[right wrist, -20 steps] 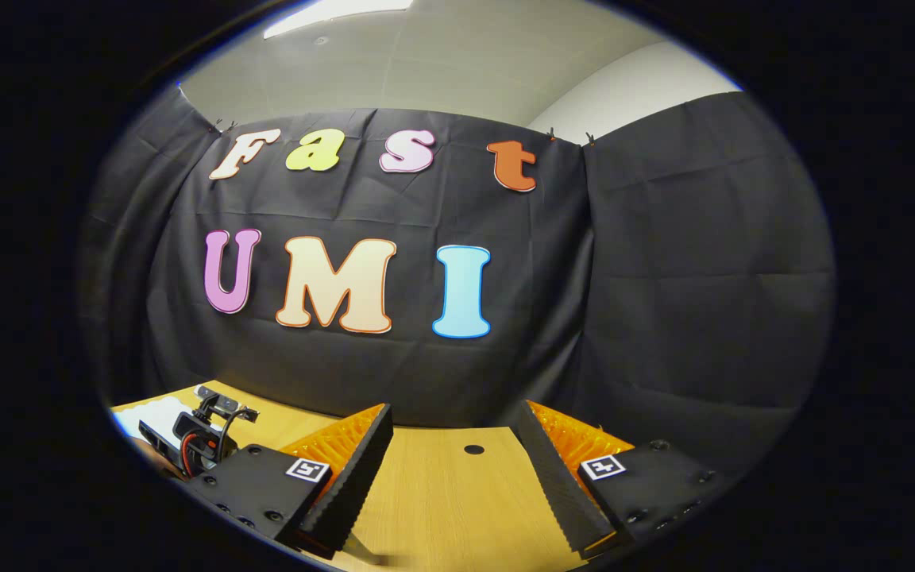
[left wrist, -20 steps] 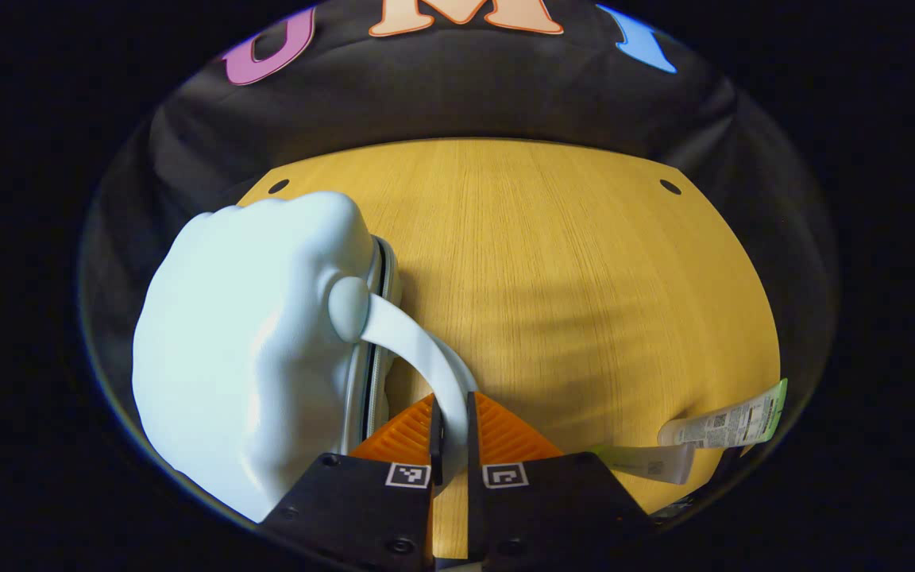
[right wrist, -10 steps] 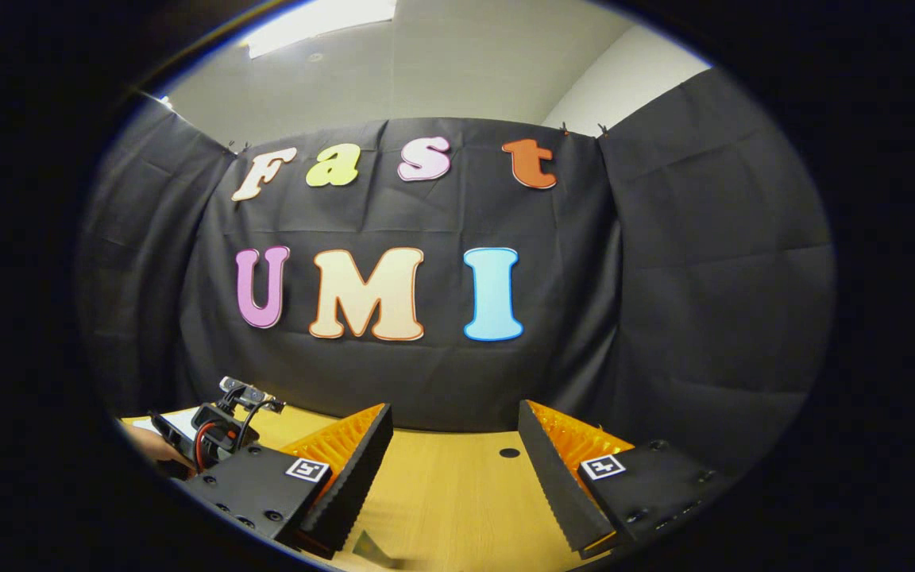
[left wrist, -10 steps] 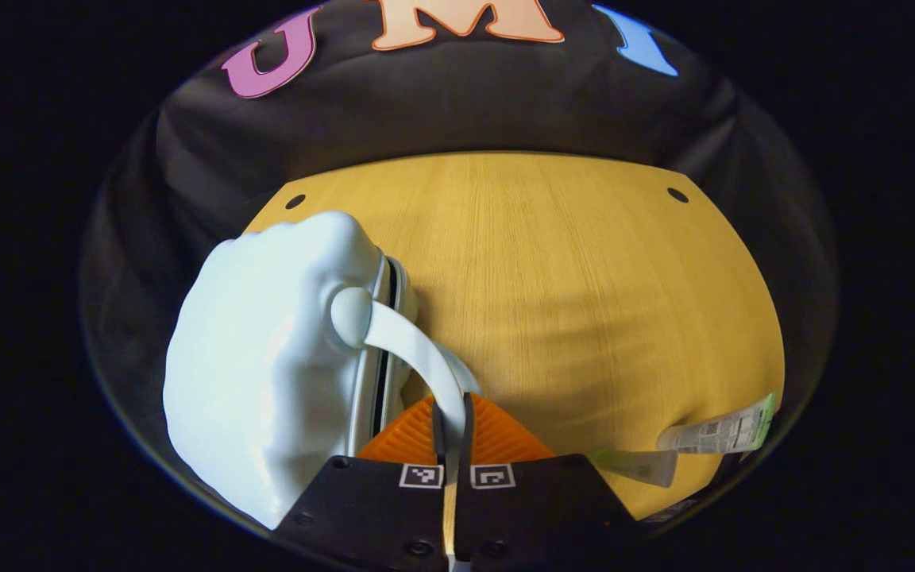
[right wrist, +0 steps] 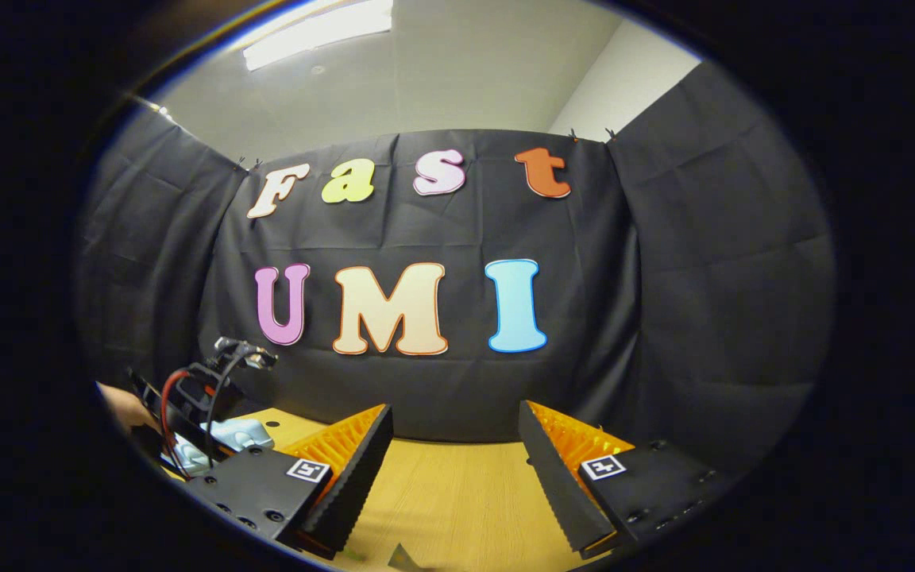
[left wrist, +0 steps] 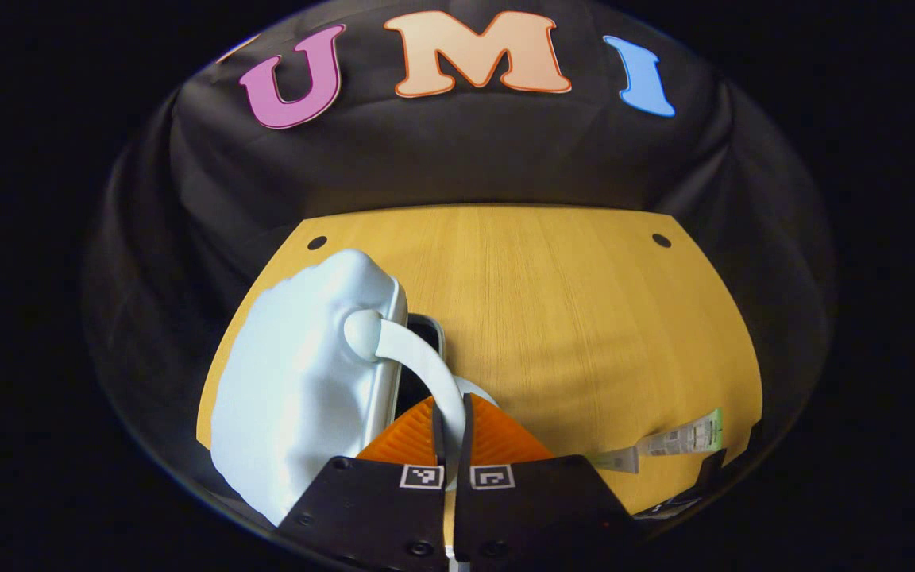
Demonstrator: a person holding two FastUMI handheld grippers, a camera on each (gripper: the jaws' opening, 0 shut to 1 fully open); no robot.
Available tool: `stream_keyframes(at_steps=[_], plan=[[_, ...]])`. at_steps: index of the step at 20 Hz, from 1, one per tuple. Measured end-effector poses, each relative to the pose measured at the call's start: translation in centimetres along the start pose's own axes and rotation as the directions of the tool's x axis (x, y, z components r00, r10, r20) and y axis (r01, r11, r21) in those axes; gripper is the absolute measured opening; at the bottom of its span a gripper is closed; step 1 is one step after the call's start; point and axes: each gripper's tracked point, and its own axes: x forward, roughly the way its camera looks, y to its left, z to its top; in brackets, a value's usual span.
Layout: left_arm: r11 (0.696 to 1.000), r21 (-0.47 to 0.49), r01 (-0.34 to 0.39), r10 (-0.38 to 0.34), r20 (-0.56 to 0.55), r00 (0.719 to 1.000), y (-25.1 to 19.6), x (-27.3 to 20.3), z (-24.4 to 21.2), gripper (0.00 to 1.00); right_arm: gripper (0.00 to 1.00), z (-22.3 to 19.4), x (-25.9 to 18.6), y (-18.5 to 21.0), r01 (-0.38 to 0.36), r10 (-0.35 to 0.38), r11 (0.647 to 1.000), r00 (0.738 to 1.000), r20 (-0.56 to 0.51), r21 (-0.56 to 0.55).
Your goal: First open the suitcase, pack the skin care products into it, and then close the suitcase.
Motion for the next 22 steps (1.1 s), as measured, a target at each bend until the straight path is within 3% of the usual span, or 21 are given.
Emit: stream_keyframes(at_steps=[8, 22], plan=[[1.0, -0.01, 0.013, -0.012, 0.104, 0.995, 5.0, -4.9, 4.0, 0.0, 0.99, 0.5, -0.7, 5.8, -0.016, 0.016, 1.0, 1.0, 0.01, 0.014], [0.999, -0.026, -0.027, 0.032, 0.236, 0.971, 21.2, -7.5, 7.6, 0.0, 0.98, 0.0, -0.8, 13.4, 0.056, -0.056, 0.998, 0.998, 0.009, 0.004]])
